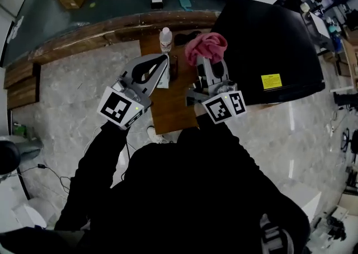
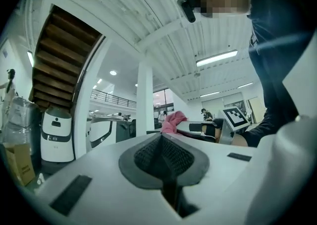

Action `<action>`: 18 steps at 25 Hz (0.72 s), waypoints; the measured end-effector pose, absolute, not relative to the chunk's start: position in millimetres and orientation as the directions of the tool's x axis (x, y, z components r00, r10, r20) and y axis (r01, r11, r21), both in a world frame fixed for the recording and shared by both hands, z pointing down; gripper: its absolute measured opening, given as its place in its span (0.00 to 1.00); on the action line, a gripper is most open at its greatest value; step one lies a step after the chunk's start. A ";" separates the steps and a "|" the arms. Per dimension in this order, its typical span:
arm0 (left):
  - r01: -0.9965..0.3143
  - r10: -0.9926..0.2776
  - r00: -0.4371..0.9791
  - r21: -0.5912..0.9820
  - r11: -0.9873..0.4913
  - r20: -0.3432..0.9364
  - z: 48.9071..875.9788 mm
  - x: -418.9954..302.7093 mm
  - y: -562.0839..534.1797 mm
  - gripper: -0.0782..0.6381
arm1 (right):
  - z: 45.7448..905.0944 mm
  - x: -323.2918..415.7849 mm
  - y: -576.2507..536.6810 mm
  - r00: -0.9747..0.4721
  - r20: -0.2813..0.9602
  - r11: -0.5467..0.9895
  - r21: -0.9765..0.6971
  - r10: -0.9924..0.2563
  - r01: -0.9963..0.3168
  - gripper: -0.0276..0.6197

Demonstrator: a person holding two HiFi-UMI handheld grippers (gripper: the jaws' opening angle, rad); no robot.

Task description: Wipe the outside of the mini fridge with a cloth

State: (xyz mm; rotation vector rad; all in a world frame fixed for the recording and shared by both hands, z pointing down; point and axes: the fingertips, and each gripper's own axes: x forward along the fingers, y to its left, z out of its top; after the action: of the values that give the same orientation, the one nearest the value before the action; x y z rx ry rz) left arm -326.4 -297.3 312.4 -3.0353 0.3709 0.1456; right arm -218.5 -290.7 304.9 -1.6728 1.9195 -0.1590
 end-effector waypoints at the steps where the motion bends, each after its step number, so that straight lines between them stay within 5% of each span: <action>1: -0.224 -0.215 0.970 -0.074 -0.972 -0.114 308.2 -319.2 -301.3 0.11 | 302.5 -208.5 -294.0 -0.002 -0.358 0.180 -0.463 -0.934 -0.868 0.18; 9: -0.149 -0.136 0.984 -0.120 -0.981 -0.117 297.5 -254.0 -338.1 0.11 | 309.9 -131.2 -322.7 0.258 -0.402 0.035 -0.593 -0.879 -0.804 0.18; 18: -0.112 -0.104 0.990 -0.090 -0.990 -0.097 314.9 -205.6 -367.3 0.11 | 349.6 -63.3 -348.9 0.480 -0.409 0.065 -0.809 -0.776 -0.584 0.18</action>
State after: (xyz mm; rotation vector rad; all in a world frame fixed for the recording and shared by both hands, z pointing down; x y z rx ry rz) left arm -205.6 -367.3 314.9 -3.0388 0.1654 0.1403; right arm -63.3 -348.9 349.6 -1.6177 1.1975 -0.2167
